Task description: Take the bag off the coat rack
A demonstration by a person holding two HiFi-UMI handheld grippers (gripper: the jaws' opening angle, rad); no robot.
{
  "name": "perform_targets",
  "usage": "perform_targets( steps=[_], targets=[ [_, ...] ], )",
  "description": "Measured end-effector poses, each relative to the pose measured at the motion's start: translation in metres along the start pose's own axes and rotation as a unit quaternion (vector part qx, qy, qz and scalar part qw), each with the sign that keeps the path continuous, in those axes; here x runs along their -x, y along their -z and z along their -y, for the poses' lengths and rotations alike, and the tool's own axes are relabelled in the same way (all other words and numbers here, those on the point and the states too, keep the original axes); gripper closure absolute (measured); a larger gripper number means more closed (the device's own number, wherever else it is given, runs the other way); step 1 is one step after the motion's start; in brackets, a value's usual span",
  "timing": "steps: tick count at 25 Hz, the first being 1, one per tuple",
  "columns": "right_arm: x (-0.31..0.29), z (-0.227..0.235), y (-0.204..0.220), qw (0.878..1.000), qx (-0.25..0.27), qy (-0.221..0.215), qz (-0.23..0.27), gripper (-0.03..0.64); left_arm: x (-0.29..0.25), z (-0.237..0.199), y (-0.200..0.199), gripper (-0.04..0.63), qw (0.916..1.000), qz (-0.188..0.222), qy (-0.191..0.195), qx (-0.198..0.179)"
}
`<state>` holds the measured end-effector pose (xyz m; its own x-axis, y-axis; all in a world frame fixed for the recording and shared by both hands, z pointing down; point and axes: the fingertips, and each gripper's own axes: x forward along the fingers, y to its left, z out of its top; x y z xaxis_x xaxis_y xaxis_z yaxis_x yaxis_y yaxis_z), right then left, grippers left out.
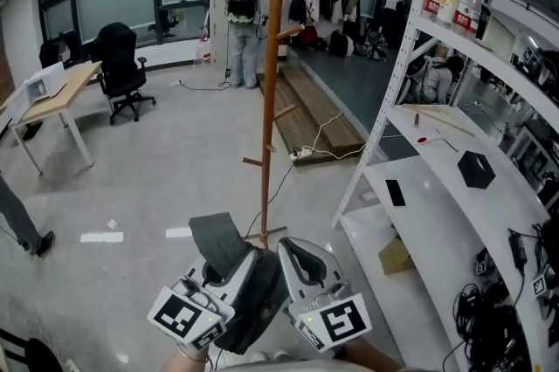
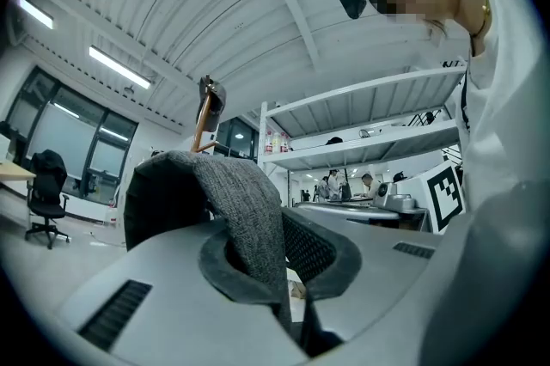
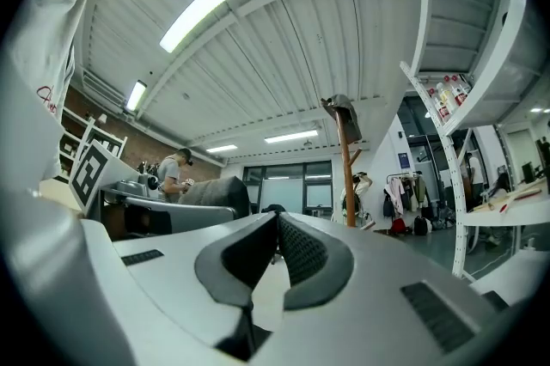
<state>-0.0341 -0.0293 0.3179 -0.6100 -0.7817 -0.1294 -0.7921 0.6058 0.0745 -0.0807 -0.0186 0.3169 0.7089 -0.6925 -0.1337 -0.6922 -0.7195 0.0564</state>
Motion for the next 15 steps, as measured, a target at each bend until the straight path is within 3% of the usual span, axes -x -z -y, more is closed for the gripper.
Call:
perform_targets(
  steps=[15],
  targets=[
    [0.010, 0.012, -0.006, 1.000, 0.011, -0.010, 0.006, 0.597, -0.018, 0.012, -0.008, 0.561, 0.9998, 0.004, -0.016, -0.013]
  ],
)
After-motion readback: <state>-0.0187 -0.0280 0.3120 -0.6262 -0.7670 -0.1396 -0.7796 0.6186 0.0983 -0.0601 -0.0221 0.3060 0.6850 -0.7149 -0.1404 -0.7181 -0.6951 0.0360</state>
